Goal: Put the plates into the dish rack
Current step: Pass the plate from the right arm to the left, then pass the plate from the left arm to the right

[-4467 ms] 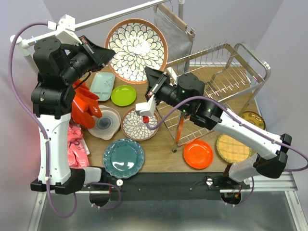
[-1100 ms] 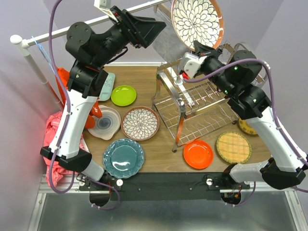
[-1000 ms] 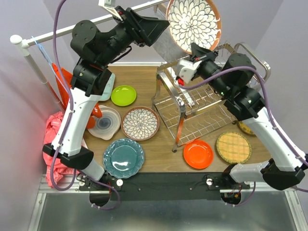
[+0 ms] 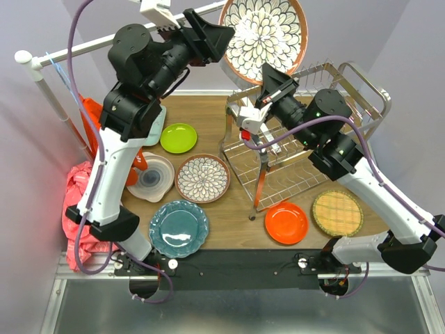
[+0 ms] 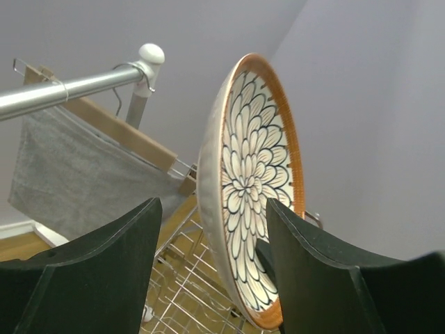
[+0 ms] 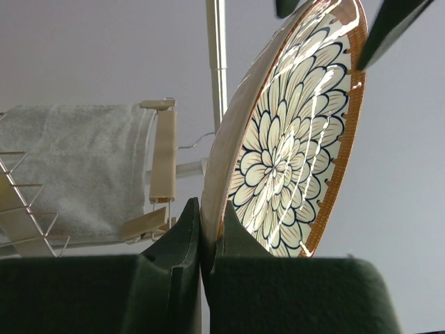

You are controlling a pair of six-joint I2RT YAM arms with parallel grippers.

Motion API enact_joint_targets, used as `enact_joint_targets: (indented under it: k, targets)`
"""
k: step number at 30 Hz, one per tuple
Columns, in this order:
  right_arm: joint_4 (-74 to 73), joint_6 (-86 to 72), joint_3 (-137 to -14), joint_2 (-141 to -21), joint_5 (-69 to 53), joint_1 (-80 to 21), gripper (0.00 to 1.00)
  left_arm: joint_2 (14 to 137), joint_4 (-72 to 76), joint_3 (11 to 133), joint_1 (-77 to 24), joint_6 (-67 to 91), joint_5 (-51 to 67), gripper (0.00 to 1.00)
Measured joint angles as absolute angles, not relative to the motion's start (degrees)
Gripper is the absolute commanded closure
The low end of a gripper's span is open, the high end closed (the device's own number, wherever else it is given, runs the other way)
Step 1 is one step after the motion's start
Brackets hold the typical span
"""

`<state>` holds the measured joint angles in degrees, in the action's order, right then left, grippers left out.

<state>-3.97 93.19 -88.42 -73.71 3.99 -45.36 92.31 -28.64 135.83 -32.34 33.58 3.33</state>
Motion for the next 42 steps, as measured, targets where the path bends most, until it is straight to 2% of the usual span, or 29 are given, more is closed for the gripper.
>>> enact_joint_targets:
  k: [5,8,9,10,13,18,20,21,24,26,27,32,39,42]
  targets:
    - [-3.07,93.69,-88.42,-73.71,4.21,-45.67,0.99,96.07,-31.31,137.19,-32.32,33.74,3.90,0.40]
    - [-3.22,94.26,-88.14,-73.71,4.84,-45.80,0.99,97.14,-31.70,137.49,-32.34,33.74,4.78,0.53]
    - [-3.27,94.52,-87.96,-73.73,4.91,-45.84,0.99,97.32,-32.05,137.56,-32.38,33.76,5.04,0.59]
    - [-3.29,94.74,-87.85,-73.73,5.06,-45.95,0.99,97.36,-32.25,137.60,-32.47,33.87,5.39,0.74]
    - [-3.11,96.71,-87.22,-73.78,5.41,-46.57,0.99,97.34,-33.41,138.34,-32.73,34.37,5.10,1.00]
    - [-0.49,100.44,-85.45,-74.35,6.22,-47.22,0.99,97.27,-34.89,138.21,-32.69,38.09,2.24,1.00]
    - [0.69,100.33,-84.53,-74.30,5.89,-47.29,0.94,96.49,-34.37,136.81,-32.45,37.98,2.28,1.00]
    - [1.19,100.47,-84.23,-74.30,5.69,-47.37,0.77,95.64,-33.45,135.26,-32.23,38.04,2.35,1.00]
    - [3.05,101.27,-82.76,-74.24,4.99,-47.72,0.40,92.16,-30.06,128.92,-31.11,38.74,3.73,1.00]
    - [5.26,101.27,-81.28,-74.02,3.38,-48.01,0.32,90.30,-28.84,125.64,-29.65,39.07,5.48,1.00]
    - [6.46,101.06,-80.71,-73.54,2.79,-48.16,0.24,89.65,-28.42,124.31,-29.12,38.87,6.24,1.00]
    - [9.02,100.49,-79.70,-71.48,1.10,-48.42,0.17,87.85,-24.77,120.73,-26.17,42.04,11.51,1.00]
    - [11.53,100.05,-77.54,-66.00,0.75,-48.42,0.06,87.70,-20.29,121.62,-23.42,43.35,14.06,1.00]
    - [12.49,99.42,-75.92,-62.54,0.73,-48.45,0.05,87.70,-19.27,121.93,-21.63,43.35,14.02,1.00]
